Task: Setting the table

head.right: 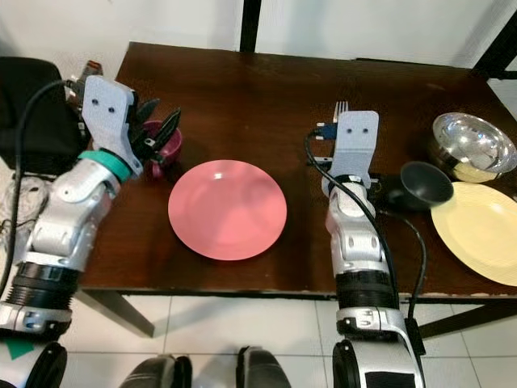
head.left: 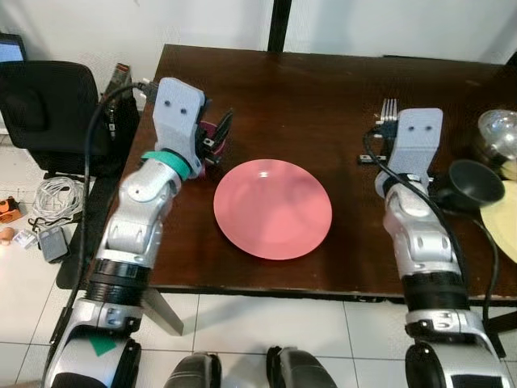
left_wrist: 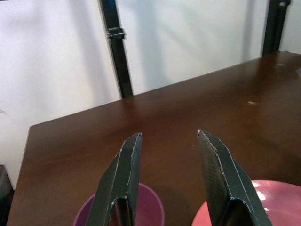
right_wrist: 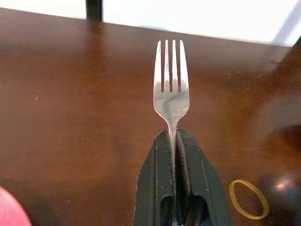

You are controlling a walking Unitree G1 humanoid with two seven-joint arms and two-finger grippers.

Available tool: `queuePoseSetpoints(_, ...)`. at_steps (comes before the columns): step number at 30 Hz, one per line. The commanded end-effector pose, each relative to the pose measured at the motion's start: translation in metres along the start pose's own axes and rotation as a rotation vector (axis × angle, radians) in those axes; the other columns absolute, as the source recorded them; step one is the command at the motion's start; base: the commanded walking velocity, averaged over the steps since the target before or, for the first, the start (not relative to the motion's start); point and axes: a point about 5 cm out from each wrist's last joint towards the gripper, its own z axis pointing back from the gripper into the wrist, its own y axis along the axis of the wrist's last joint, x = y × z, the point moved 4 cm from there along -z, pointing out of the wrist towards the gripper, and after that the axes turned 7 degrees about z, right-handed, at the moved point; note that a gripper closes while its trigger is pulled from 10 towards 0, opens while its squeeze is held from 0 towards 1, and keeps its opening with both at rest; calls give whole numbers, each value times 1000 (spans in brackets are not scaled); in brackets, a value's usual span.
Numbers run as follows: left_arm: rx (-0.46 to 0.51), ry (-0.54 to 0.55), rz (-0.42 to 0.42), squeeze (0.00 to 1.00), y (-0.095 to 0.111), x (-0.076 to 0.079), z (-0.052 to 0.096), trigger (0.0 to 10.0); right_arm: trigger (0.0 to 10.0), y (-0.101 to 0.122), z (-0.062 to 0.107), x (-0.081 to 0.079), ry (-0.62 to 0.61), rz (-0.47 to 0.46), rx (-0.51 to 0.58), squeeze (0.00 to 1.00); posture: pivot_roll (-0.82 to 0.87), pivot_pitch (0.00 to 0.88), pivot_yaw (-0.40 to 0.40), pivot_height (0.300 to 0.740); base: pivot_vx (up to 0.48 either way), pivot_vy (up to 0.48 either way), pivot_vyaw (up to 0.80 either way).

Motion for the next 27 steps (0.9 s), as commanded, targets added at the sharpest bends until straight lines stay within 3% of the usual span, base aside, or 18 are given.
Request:
queuePoseSetpoints(1, -45, -73, 19, 0, -5, 9, 6, 10000, 10000, -5, -6, -4, 17, -5, -26, 0, -9, 84, 27, 740, 0, 0, 0)
queuePoseSetpoints(9, -70, -134, 78, 0, 1, 24, 19, 10000, 10000, -16, -18, -1, 15, 64, -59, 0, 24, 138, 30, 740, 0, 0, 0)
queuePoseSetpoints(12, -76, -185, 49, 0, 2, 36, 21, 10000, 10000, -6, -20, -10, 66, 65, -9, 0, 22, 162, 25, 740, 0, 0, 0)
queuePoseSetpoints(14, -79, -255, 14, 0, 5, 50, 21, 10000, 10000, 8, -22, -24, 135, 66, 45, 0, 21, 168, 24, 740, 0, 0, 0)
queuePoseSetpoints(17, -85, -267, 11, 0, 5, 52, 21, 10000, 10000, 11, -23, -27, 143, 70, 50, 0, 21, 168, 24, 740, 0, 0, 0)
queuePoseSetpoints(23, -113, -326, 38, 0, 16, 50, 21, 10000, 10000, 26, -25, -52, 269, 96, 110, 0, 20, 176, 19, 740, 0, 0, 0)
queuePoseSetpoints(27, -112, -318, 33, 0, 19, 48, 21, 10000, 10000, 22, -26, -49, 250, 107, 98, 0, 21, 176, 20, 740, 0, 0, 0)
